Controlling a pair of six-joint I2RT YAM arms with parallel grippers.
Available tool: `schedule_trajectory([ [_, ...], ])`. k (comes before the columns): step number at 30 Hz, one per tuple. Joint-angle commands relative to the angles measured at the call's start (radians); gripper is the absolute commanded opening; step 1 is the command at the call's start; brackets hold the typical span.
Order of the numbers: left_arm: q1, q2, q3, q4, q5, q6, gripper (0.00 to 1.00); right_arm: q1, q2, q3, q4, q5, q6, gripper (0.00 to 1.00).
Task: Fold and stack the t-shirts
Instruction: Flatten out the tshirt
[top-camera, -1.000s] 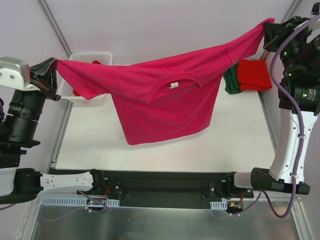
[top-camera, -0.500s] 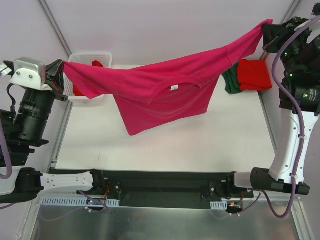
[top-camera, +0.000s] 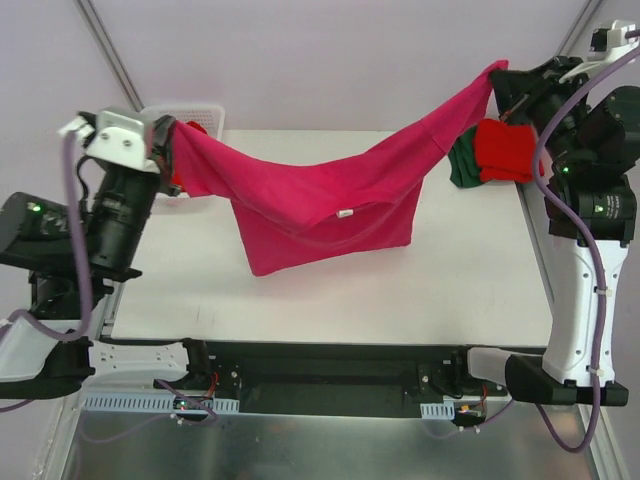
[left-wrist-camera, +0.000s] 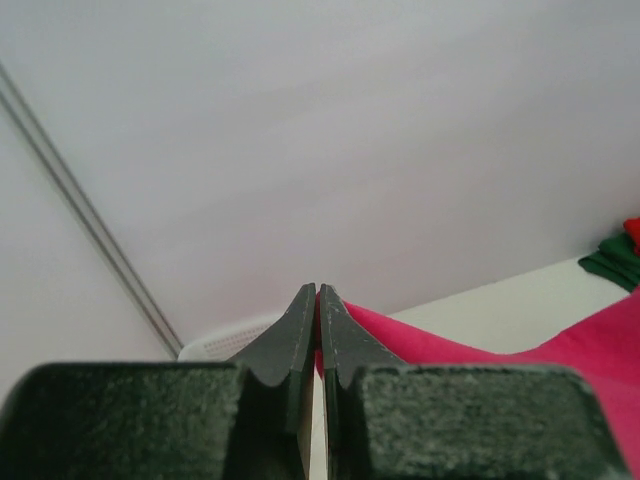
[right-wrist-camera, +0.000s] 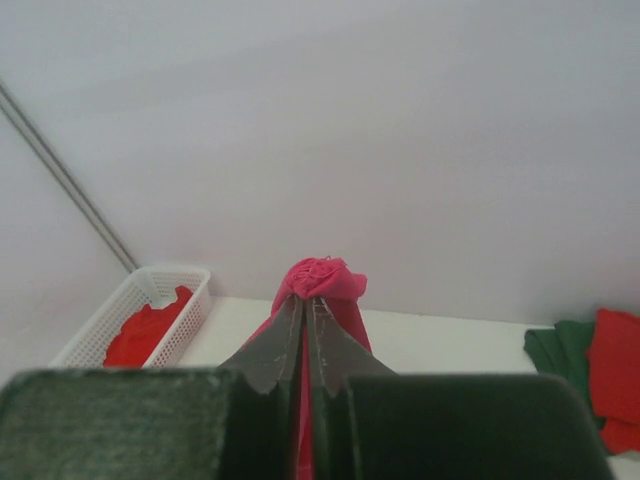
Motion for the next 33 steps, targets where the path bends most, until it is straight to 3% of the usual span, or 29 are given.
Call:
schedule_trajectory([
  [1, 0.009, -0.028, -0.021, 0.032, 0.027, -0.062, 0.00, -0.041, -0.051, -0.049, 0.055, 0.021, 0.007, 0.01],
  [5, 0.029, 0.038, -0.022, 0.026, -0.029, -0.012, 0.00, 0.117, -0.022, 0.012, -0.001, 0.068, -0.100, 0.01],
  [7, 0.038, -0.025, 0.015, 0.025, 0.006, -0.023, 0.00, 0.069, -0.034, -0.005, -0.007, 0.123, -0.099, 0.01],
  [8, 0.038, -0.046, 0.020, 0.026, 0.010, -0.027, 0.00, -0.018, -0.054, -0.022, 0.014, 0.111, -0.067, 0.01],
  [10, 0.037, -0.056, -0.006, 0.026, 0.020, -0.058, 0.00, -0.068, -0.058, -0.040, 0.037, 0.064, -0.005, 0.01],
  [12, 0.037, -0.015, -0.026, 0.005, 0.018, -0.070, 0.00, 0.009, -0.023, -0.014, 0.039, 0.027, -0.012, 0.01],
  [14, 0.041, 0.024, -0.010, 0.009, -0.008, -0.038, 0.00, 0.121, 0.004, 0.050, -0.027, 0.087, -0.116, 0.01],
  [17, 0.044, -0.053, 0.055, 0.008, 0.007, -0.020, 0.00, 0.034, -0.003, 0.012, 0.000, 0.145, -0.090, 0.01],
  [20, 0.044, -0.105, 0.072, 0.008, -0.054, 0.034, 0.00, -0.059, 0.026, 0.038, 0.026, 0.059, -0.019, 0.01],
  [27, 0.037, -0.185, -0.005, -0.026, -0.115, -0.009, 0.00, -0.036, 0.233, 0.167, 0.062, -0.080, 0.095, 0.01],
  [30, 0.035, -0.192, 0.029, -0.139, -0.097, -0.094, 0.00, -0.022, 0.369, 0.301, 0.017, -0.151, 0.115, 0.01],
  [33, 0.034, -0.165, 0.087, -0.342, 0.001, -0.280, 0.00, 0.030, 0.471, 0.367, 0.016, -0.223, 0.144, 0.01],
])
